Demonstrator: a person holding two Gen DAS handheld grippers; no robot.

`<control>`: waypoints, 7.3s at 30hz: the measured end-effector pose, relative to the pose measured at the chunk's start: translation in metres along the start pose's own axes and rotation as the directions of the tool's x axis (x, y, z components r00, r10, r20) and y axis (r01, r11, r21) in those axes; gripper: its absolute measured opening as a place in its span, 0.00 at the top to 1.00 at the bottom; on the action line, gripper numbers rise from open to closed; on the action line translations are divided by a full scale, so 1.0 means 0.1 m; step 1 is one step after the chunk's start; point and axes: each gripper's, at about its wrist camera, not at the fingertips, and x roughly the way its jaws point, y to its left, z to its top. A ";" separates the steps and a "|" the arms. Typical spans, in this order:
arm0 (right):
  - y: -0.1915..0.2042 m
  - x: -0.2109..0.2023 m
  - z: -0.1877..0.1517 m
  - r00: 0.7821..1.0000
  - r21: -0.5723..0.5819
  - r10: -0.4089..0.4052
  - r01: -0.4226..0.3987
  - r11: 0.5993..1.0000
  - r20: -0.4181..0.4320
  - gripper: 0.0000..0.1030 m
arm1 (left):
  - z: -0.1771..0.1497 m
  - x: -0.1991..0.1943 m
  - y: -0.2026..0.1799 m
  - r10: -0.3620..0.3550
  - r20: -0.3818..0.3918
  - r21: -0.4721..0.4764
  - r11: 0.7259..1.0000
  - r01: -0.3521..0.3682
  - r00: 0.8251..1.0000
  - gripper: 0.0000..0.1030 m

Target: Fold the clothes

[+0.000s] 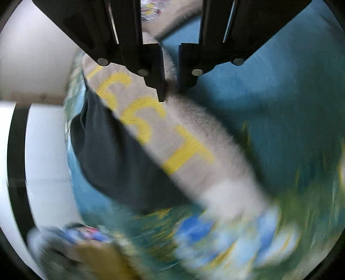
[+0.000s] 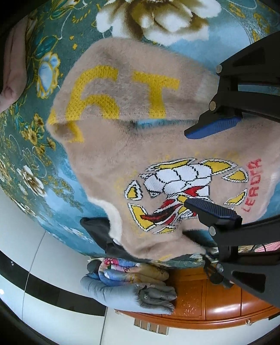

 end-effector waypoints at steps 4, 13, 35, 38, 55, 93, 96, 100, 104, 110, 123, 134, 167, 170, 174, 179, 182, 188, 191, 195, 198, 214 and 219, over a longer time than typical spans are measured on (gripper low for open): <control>0.03 -0.02 0.00 1.000 -0.018 0.009 -0.009 1.000 0.007 0.41 | -0.33 -0.32 -0.82 0.040 0.165 0.361 0.927 -0.098 0.986 0.93; -0.08 -0.16 0.03 0.996 0.030 0.065 -0.066 0.997 0.060 0.41 | -1.80 -0.47 -2.13 -0.092 0.184 0.925 0.352 -0.141 0.979 0.93; -0.69 -0.50 0.14 0.938 0.297 0.172 -0.263 0.918 0.300 0.41 | -3.29 0.77 -2.25 0.219 0.009 0.996 0.083 -0.028 0.976 0.93; -0.76 -0.64 0.18 0.924 0.306 0.122 -0.241 0.921 0.361 0.41 | -3.16 0.65 -2.30 0.152 0.017 0.994 0.106 -0.034 0.988 0.91; -0.83 -0.38 0.21 0.958 0.369 0.087 -0.187 0.910 0.273 0.39 | -3.77 1.35 -2.22 0.127 0.238 0.878 -0.451 -0.158 0.963 0.54; -0.57 0.00 0.27 0.998 0.243 0.051 -0.055 0.969 0.022 0.88 | -3.38 0.45 -1.93 0.154 -0.160 0.987 0.010 0.161 0.975 0.72; -0.62 -0.17 0.25 0.979 0.268 0.181 -0.201 0.942 0.095 0.88 | -3.23 0.26 -1.86 0.130 -0.247 0.967 0.097 0.236 0.960 0.65; -0.63 -0.44 0.21 0.920 0.248 0.334 -0.379 0.892 0.205 0.88 | -3.26 0.05 -1.86 0.080 -0.293 0.954 0.091 0.285 0.953 0.58; -0.55 -0.59 0.18 0.864 0.201 0.430 -0.485 0.851 0.263 0.88 | -3.38 -0.13 -1.95 0.017 -0.326 0.945 0.029 0.326 0.945 0.48; -0.65 -0.57 0.16 0.872 0.240 0.422 -0.478 0.845 0.249 0.88 | -3.86 -0.26 -1.99 -0.007 -0.377 0.916 -0.149 0.372 0.926 0.44; -0.56 -0.43 0.19 0.891 0.229 0.395 -0.441 0.868 0.223 0.85 | -4.21 -0.07 -1.96 0.026 -0.310 0.931 -0.194 0.310 0.950 0.93; -0.84 -0.56 0.16 0.855 0.321 0.365 -0.485 0.813 0.369 0.38 | -3.27 -0.09 -2.08 0.000 -0.378 0.922 0.088 0.377 0.926 0.93; -0.54 0.52 0.02 0.965 0.178 -0.018 0.066 0.982 -0.260 0.37 | -1.21 0.44 -1.64 0.210 -0.337 0.811 0.560 0.170 0.918 0.56; -0.55 0.52 -0.02 0.960 0.182 -0.020 0.073 0.981 -0.280 0.37 | -1.31 0.38 -1.27 0.243 -0.380 0.798 0.574 0.183 0.893 0.55; -0.53 0.54 -0.07 0.941 0.179 -0.033 0.098 0.979 -0.336 0.37 | -1.49 0.41 -0.77 0.304 -0.429 0.768 0.618 0.167 0.850 0.55; -0.62 0.49 -0.16 0.930 0.198 -0.034 0.114 0.974 -0.366 0.37 | -1.65 0.30 -0.43 0.271 -0.474 0.721 0.665 0.193 0.838 0.55; -0.63 0.50 -0.20 0.916 0.191 -0.039 0.125 0.974 -0.399 0.37 | -1.65 0.20 -0.29 0.247 -0.505 0.685 0.698 0.209 0.827 0.55; -0.60 0.59 -0.44 0.861 0.132 -0.035 0.117 0.984 -0.507 0.37 | -1.71 0.06 -0.03 0.193 -0.568 0.613 0.748 0.255 0.800 0.55; -0.58 0.63 -0.55 0.832 0.105 -0.026 0.101 0.989 -0.554 0.37 | -1.77 0.01 0.02 0.174 -0.585 0.596 0.755 0.274 0.792 0.55; -0.49 0.56 -0.59 0.839 0.071 -0.017 0.066 0.995 -0.544 0.57 | -1.78 -0.01 -0.04 0.156 -0.599 0.601 0.736 0.312 0.785 0.56; -0.42 0.39 -0.55 0.877 0.084 0.050 -0.011 0.996 -0.478 0.75 | -1.79 -0.11 -0.06 0.142 -0.588 0.613 0.721 0.324 0.797 0.83; -0.23 0.09 -0.58 0.928 0.082 0.121 -0.098 0.992 -0.353 0.87 | -1.61 -0.27 -0.10 0.228 -0.441 0.751 0.623 0.218 0.868 0.61; -0.28 0.11 -0.59 0.927 0.099 0.108 -0.077 0.992 -0.360 0.87 | -1.51 -0.11 0.26 0.219 -0.483 0.663 0.723 0.192 0.848 0.49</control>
